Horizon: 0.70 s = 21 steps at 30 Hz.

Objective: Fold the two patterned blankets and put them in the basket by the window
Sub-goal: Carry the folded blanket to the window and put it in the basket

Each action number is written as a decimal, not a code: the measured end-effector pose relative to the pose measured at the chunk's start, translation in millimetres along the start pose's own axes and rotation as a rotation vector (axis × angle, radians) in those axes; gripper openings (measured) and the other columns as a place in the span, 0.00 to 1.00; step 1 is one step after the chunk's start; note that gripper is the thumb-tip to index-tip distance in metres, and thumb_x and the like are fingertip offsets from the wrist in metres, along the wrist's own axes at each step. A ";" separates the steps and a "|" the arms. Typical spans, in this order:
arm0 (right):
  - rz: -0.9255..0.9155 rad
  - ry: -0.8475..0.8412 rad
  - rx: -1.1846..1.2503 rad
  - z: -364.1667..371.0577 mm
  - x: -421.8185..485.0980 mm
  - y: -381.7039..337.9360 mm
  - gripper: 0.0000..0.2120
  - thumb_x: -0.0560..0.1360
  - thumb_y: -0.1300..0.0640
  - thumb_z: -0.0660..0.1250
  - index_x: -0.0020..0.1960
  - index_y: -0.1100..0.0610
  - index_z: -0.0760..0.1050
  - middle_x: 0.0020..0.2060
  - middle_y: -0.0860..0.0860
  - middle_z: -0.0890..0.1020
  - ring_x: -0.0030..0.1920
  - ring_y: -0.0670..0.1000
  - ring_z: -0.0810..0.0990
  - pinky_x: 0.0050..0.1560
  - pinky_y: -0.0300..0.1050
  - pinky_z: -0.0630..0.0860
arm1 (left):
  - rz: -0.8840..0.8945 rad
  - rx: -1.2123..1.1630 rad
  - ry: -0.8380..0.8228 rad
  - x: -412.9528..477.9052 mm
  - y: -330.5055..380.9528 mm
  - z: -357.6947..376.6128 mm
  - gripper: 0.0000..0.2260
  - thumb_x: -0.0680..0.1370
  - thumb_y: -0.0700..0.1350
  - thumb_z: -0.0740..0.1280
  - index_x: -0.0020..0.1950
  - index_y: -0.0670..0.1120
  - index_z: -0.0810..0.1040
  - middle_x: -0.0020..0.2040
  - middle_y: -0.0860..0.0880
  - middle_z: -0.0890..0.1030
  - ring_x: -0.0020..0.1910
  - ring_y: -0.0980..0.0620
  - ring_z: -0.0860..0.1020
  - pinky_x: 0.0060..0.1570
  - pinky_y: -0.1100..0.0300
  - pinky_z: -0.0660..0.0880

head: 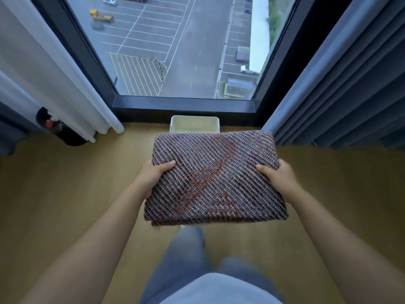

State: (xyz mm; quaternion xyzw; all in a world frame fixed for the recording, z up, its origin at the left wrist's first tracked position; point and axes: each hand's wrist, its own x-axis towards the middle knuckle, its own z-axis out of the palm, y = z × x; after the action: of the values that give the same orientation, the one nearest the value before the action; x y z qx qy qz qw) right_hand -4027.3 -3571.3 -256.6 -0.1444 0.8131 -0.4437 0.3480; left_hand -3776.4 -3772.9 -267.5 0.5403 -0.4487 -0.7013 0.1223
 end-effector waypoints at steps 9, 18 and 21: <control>0.070 0.111 -0.055 18.0 166.9 -75.8 0.20 0.72 0.55 0.69 0.61 0.60 0.71 0.51 0.52 0.77 0.49 0.53 0.76 0.50 0.45 0.71 | -0.026 0.122 -0.048 172.2 118.8 42.2 0.13 0.72 0.41 0.71 0.55 0.45 0.74 0.49 0.46 0.79 0.46 0.49 0.79 0.48 0.54 0.74; 0.154 0.159 -0.148 37.1 372.3 -81.3 0.18 0.72 0.56 0.68 0.60 0.59 0.70 0.56 0.57 0.78 0.55 0.58 0.77 0.56 0.52 0.73 | 0.011 0.226 0.015 381.6 154.0 107.5 0.16 0.71 0.40 0.72 0.57 0.45 0.73 0.52 0.48 0.78 0.50 0.48 0.77 0.53 0.54 0.73; 0.159 0.203 -0.187 62.8 438.1 -65.5 0.16 0.73 0.57 0.68 0.58 0.61 0.69 0.56 0.58 0.78 0.55 0.56 0.76 0.52 0.46 0.70 | 0.041 0.243 0.044 454.0 142.3 118.2 0.18 0.72 0.40 0.71 0.61 0.45 0.72 0.54 0.49 0.78 0.52 0.49 0.76 0.54 0.54 0.72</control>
State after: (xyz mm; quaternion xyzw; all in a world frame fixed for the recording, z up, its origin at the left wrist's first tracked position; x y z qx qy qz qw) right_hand -4302.3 -3885.4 -417.4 -0.0658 0.8907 -0.3496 0.2829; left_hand -4098.9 -4092.9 -451.7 0.5572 -0.5385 -0.6270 0.0798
